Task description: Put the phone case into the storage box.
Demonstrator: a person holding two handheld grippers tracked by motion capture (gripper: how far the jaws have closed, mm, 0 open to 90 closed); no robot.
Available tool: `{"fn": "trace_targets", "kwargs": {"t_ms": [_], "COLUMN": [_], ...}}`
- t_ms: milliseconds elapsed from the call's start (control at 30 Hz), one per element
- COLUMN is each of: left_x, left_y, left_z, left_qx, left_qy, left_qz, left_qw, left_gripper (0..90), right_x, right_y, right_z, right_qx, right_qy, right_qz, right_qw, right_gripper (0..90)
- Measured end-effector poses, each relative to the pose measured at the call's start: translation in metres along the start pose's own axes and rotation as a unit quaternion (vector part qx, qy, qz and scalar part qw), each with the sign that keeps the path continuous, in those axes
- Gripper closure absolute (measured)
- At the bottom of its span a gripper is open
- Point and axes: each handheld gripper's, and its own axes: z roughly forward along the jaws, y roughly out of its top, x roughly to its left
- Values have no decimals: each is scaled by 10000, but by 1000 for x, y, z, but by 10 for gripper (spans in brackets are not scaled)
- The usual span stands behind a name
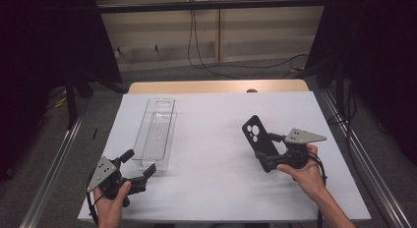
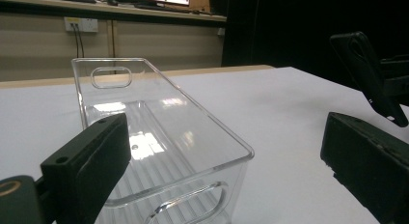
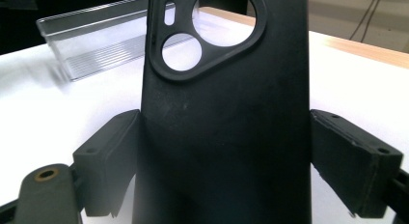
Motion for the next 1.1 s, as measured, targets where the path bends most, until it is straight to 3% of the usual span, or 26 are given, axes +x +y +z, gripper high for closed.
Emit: {"fn": "trace_targets", "kwargs": {"t_ms": [300, 533, 700, 1100], "left_x": [-6, -9, -14, -21], "left_y": [0, 4, 6, 12], "left_z": [4, 6, 11, 23], "left_qx": [68, -13, 88, 339], "left_qy": [-238, -373, -508, -950], "left_qz": [70, -5, -5, 158], "left_qw": [9997, 9993, 9987, 9948], "left_gripper": [37, 40, 39, 33], "right_x": [14, 24, 30, 42], "right_y": [0, 0, 1, 3], "right_z": [7, 13, 16, 22], "right_qx": [-22, -62, -75, -122], "right_qy": [295, 549, 671, 946], "right_qz": [-82, -104, -139, -228], "right_qw": [9995, 9984, 9976, 9952], "right_gripper": [139, 139, 139, 139]}}
